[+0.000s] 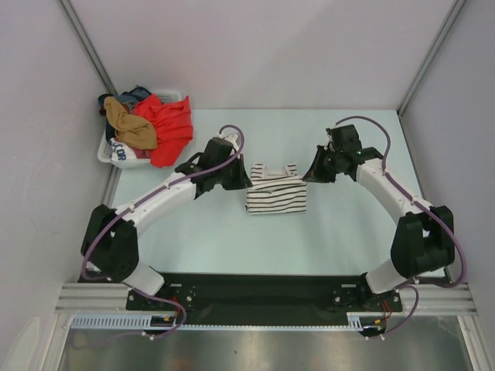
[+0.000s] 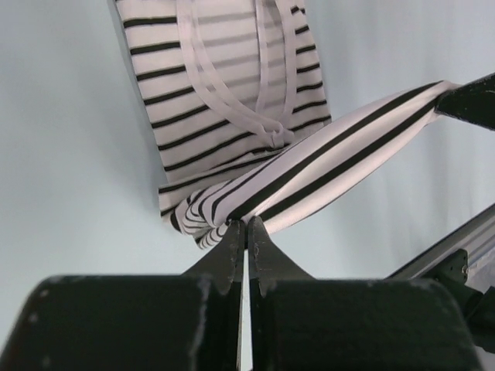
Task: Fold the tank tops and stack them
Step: Fold the tank top
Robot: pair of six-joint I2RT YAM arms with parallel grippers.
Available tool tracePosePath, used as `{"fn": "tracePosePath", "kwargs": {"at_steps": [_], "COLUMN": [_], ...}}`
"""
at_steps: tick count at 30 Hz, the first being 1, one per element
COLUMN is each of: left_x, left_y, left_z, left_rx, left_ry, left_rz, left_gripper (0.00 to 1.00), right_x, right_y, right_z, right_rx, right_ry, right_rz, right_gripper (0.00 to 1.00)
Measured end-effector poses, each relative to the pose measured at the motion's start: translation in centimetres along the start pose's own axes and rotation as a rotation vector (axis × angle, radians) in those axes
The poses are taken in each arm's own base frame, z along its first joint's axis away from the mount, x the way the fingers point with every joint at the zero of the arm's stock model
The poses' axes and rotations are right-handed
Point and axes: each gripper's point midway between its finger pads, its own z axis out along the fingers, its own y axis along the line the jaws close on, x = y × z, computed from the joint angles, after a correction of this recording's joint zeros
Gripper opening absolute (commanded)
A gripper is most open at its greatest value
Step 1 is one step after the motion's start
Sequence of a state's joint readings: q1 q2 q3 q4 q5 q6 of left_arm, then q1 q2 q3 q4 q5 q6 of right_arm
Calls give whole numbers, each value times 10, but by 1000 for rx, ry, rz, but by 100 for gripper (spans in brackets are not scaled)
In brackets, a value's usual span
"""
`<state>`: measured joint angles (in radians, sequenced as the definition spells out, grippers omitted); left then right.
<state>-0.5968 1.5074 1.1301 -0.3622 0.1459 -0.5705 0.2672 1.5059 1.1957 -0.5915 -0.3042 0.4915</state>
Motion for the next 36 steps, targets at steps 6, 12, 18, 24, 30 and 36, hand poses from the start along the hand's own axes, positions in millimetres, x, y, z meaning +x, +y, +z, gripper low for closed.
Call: {"fn": "tracePosePath", "kwargs": {"at_steps": [6, 12, 18, 24, 30, 36], "left_x": [-19, -38, -55, -71, -62, -65], "left_y": [13, 25, 40, 57, 82, 103], "left_z": [22, 43, 69, 107, 132, 140], "left_rx": [-25, -41, -73, -102, -138, -151], "left_ry": [19, 29, 37, 56, 96, 96], "left_rz": [-20, -37, -38, -40, -67, -98], "left_gripper": [0, 0, 1, 0, 0, 1], "right_x": [-22, -52, -70, -89, -98, -97], "right_y": [-1, 2, -3, -15, -31, -39], "right_z": [20, 37, 64, 100, 139, 164], "right_rx": [5, 2, 9, 20, 19, 1], "right_ry": [9, -6, -4, -3, 7, 5], "right_rz": [10, 4, 14, 32, 49, 65], "right_gripper": [3, 4, 6, 11, 11, 13]}}
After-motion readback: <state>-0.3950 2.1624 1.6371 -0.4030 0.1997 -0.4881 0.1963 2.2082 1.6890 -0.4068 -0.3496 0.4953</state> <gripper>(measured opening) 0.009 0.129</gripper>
